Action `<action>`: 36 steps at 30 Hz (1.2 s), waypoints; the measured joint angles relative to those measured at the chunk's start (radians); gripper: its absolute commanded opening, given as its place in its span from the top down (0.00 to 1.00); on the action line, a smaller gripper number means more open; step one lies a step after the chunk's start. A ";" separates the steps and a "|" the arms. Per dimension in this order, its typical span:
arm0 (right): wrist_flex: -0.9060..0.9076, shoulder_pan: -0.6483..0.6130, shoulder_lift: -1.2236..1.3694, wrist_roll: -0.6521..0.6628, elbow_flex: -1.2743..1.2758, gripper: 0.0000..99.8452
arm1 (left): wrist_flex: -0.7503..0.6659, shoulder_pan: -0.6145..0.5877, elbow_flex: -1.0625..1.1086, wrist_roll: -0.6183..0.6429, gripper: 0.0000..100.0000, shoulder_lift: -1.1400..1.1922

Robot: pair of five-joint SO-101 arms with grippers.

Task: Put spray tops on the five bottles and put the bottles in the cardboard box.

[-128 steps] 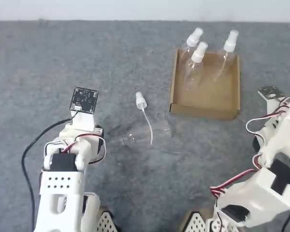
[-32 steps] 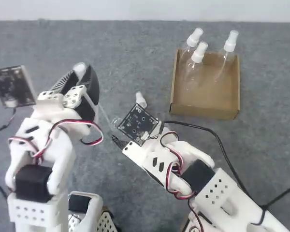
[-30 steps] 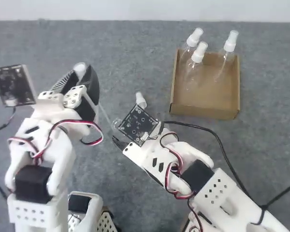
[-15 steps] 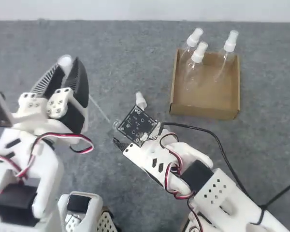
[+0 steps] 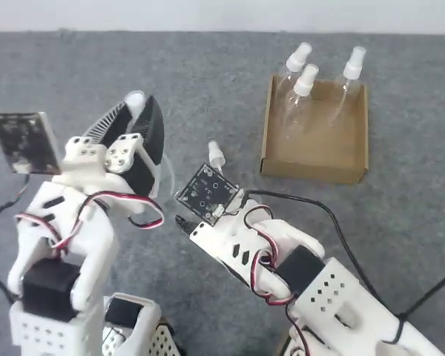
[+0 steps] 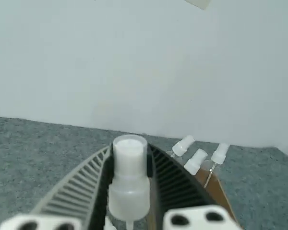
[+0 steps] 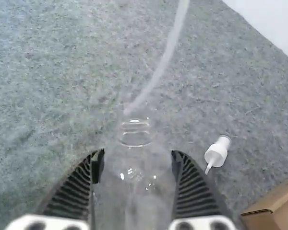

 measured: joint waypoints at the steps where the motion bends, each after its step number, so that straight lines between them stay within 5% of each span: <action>1: 0.000 0.000 0.000 0.000 0.000 0.99 | 0.000 0.005 0.000 0.000 0.99 0.000; 36: 0.000 0.000 -0.002 0.000 0.000 0.99 | 0.009 0.094 -0.023 -0.011 0.99 0.000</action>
